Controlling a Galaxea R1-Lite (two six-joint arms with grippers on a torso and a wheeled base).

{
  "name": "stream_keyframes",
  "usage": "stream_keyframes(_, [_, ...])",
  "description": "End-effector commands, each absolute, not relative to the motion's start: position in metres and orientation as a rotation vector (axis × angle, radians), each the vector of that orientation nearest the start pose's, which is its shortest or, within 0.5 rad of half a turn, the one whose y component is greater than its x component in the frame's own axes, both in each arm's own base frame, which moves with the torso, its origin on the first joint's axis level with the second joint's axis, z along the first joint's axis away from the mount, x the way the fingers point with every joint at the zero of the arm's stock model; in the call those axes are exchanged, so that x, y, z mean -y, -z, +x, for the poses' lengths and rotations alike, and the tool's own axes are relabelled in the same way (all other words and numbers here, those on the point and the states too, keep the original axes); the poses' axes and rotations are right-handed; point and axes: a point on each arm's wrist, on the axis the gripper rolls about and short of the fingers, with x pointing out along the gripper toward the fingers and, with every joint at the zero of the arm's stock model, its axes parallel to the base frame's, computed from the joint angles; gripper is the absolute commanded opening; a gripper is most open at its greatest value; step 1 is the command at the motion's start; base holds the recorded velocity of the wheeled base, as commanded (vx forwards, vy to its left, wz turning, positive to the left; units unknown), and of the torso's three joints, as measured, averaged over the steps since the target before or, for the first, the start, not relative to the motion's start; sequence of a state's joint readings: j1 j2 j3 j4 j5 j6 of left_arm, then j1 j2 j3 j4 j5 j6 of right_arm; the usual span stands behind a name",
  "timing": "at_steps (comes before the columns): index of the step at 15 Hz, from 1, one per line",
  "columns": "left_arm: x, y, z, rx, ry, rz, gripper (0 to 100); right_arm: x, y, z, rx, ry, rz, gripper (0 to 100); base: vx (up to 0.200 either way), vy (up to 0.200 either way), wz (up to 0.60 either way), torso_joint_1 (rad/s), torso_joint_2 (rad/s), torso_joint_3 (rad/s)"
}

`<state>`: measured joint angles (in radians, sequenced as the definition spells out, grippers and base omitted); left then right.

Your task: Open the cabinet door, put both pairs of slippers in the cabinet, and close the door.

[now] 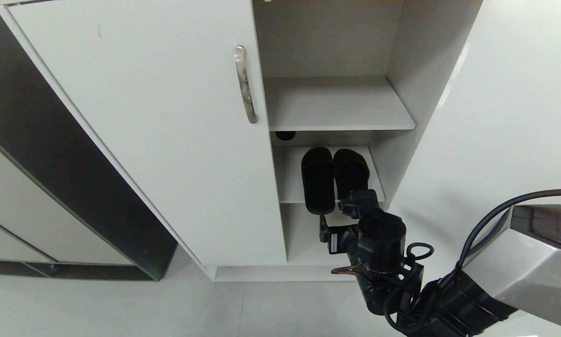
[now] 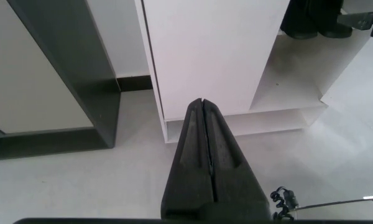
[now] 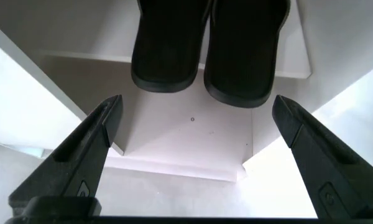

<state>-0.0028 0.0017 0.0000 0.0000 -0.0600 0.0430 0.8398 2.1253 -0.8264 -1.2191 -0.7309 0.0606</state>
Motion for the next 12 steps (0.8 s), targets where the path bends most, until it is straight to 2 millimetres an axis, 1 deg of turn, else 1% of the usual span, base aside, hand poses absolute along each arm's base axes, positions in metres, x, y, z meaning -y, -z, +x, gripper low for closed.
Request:
stream_keyframes(1, [0.0013, -0.0755, -0.0227, 0.0, 0.063, 0.043, 0, -0.2688, -0.0992, 0.2608, -0.06, -0.109, 0.003, 100, 0.0, 0.0, 0.0, -0.002, 0.0, 0.129])
stream_keyframes(12, [0.0013, -0.0755, -0.0227, 0.0, 0.063, 0.043, 0, -0.2698, -0.0978, 0.2616, -0.061, -0.109, 0.002, 100, 0.0, 0.0, 0.0, 0.002, 0.0, 0.199])
